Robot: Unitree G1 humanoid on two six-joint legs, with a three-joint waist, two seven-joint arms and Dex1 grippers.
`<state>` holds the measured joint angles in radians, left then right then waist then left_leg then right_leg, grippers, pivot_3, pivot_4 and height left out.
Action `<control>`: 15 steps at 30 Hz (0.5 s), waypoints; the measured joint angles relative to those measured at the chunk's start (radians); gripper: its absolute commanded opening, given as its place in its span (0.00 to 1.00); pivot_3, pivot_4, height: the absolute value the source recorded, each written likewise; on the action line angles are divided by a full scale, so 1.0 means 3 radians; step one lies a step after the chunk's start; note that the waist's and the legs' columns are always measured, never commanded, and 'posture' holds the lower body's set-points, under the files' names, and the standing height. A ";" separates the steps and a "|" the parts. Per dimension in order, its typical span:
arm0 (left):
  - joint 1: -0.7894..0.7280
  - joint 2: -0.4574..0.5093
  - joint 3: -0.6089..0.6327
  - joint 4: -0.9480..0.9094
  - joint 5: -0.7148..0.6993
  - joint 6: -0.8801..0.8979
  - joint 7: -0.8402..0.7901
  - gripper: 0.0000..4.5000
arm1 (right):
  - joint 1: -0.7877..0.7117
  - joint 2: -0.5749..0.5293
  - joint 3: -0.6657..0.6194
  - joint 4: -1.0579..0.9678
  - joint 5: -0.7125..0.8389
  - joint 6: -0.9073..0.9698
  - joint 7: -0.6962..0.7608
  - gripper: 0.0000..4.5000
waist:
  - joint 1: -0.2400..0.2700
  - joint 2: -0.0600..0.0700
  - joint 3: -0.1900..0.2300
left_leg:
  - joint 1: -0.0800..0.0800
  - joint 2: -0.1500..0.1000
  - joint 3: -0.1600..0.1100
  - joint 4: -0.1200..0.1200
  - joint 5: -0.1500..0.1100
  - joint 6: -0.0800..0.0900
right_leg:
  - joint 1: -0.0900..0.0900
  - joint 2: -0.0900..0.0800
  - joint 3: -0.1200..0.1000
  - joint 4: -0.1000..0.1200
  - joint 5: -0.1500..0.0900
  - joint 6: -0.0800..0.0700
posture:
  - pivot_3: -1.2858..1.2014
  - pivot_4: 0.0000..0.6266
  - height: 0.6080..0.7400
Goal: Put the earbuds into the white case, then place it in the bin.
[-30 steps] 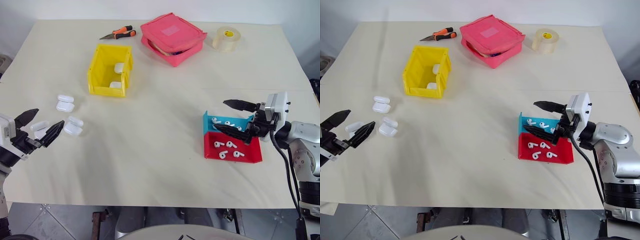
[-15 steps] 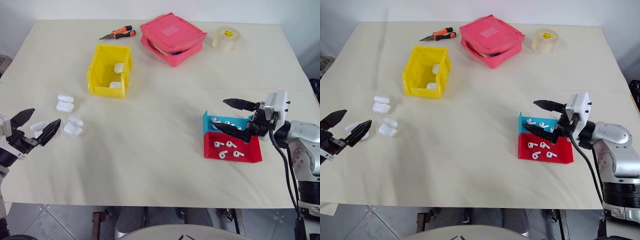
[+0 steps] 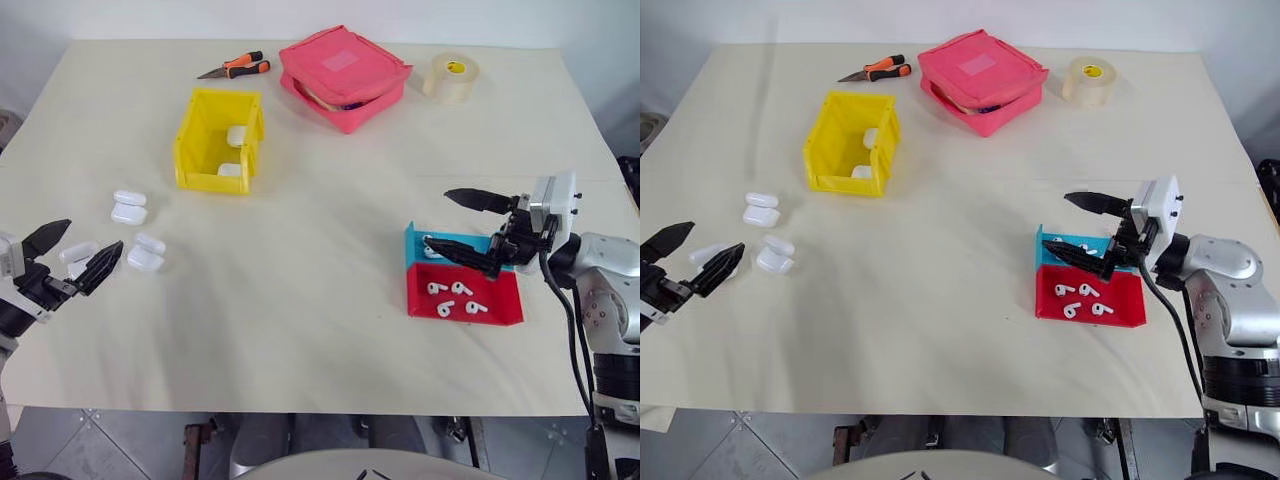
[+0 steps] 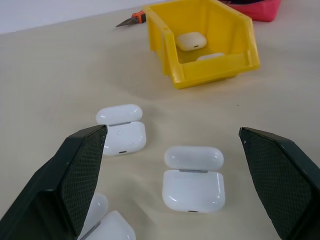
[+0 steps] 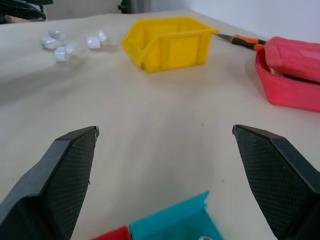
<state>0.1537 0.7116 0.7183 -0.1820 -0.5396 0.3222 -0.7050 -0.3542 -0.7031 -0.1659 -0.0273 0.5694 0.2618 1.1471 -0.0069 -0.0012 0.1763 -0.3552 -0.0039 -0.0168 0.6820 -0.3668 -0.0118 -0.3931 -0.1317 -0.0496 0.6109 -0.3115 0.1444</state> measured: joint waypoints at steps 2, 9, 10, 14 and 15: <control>0.0168 -0.0002 0.0091 -0.0135 -0.0008 0.0092 0.0058 0.99 | -0.0077 0.0031 0.0062 0.0098 -0.0005 -0.0005 0.0055 1.00 | -0.0001 0.0001 0.0001 | 0.0000 0.0001 0.0000 0.0000 -0.0001 -0.0001 | 0.0000 -0.0003 0.0000 -0.0001 0.0000 0.0000 | 0.52 0.24 1.00; 0.1081 -0.0183 0.0519 -0.0728 -0.0132 0.0622 0.0192 0.99 | -0.0481 0.0111 0.0280 0.0550 -0.0116 -0.0090 0.0329 1.00 | -0.0010 0.0000 0.0001 | 0.0000 0.0009 0.0001 0.0000 -0.0002 0.0001 | 0.0000 -0.0006 0.0002 -0.0004 0.0000 0.0000 | 0.52 0.24 1.00; 0.1193 -0.0253 0.0585 -0.0797 -0.0169 0.0662 0.0189 0.99 | -0.0536 0.0131 0.0296 0.0619 -0.0123 -0.0097 0.0373 1.00 | -0.0010 0.0000 0.0001 | 0.0000 0.0009 0.0001 0.0000 -0.0002 0.0001 | 0.0000 -0.0007 0.0002 -0.0005 0.0000 0.0000 | 0.52 0.24 1.00; 0.1500 -0.0500 0.0872 -0.0959 -0.0283 0.0656 0.0177 0.99 | -0.0696 0.0168 0.0403 0.0785 -0.0138 -0.0136 0.0593 1.00 | 0.0015 0.0000 0.0002 | 0.0000 0.0010 0.0000 0.0000 -0.0002 0.0000 | 0.0001 -0.0007 0.0001 -0.0018 -0.0001 -0.0003 | 0.52 0.24 1.00; 0.1566 -0.0552 0.0925 -0.0978 -0.0290 0.0635 0.0168 0.99 | -0.0724 0.0174 0.0422 0.0811 -0.0139 -0.0145 0.0658 1.00 | 0.0021 0.0001 0.0002 | 0.0000 0.0009 -0.0001 0.0000 -0.0002 0.0000 | 0.0001 -0.0008 0.0001 -0.0018 -0.0001 -0.0002 | 0.52 0.24 1.00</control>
<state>0.6236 0.5460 0.9958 -0.4752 -0.6267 0.5127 -0.6547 -0.5714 -0.6508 -0.0393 0.2161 0.5277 0.2184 1.3445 -0.0006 -0.0011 0.1768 -0.3553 -0.0014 -0.0170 0.6820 -0.3675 -0.0116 -0.3929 -0.1342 -0.0493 0.6054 -0.3119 0.1436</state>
